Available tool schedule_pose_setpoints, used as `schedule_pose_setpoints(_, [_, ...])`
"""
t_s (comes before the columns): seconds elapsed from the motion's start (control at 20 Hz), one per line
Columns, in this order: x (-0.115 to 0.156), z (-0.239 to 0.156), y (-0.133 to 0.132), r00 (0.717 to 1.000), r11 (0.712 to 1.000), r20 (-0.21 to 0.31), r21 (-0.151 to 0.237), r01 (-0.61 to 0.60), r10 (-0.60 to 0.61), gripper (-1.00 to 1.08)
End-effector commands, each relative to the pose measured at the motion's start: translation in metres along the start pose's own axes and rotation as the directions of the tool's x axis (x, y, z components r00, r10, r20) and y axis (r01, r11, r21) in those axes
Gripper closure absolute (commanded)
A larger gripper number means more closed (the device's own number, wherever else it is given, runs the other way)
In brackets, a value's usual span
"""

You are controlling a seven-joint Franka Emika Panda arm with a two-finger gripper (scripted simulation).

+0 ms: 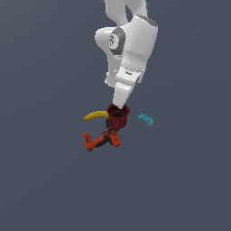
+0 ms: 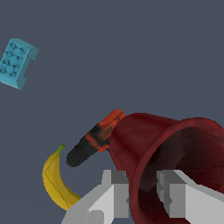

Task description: Pick up a designated object from a clutter of objects.

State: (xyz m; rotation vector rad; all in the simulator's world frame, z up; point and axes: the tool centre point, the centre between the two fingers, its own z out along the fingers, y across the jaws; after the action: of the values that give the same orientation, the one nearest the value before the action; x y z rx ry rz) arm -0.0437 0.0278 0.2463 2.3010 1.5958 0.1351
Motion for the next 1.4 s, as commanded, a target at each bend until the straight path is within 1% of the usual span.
schedule_pose_setpoints(0.0, [0.002, -0.023, -0.006, 1.000, 1.000, -0.002, -0.002, 0.000, 0.000, 1.08])
schedule_pose_setpoints(0.9, [0.014, -0.189, -0.056, 1.000, 1.000, -0.005, 0.000, -0.001, 0.001, 1.08])
schedule_pose_setpoints(1.1, [0.016, -0.218, -0.064, 1.000, 1.000, -0.004, -0.001, -0.002, 0.002, 1.08])
schedule_pose_setpoints(1.35, [0.019, -0.246, -0.070, 1.000, 1.000, -0.003, -0.001, -0.002, 0.002, 1.08])
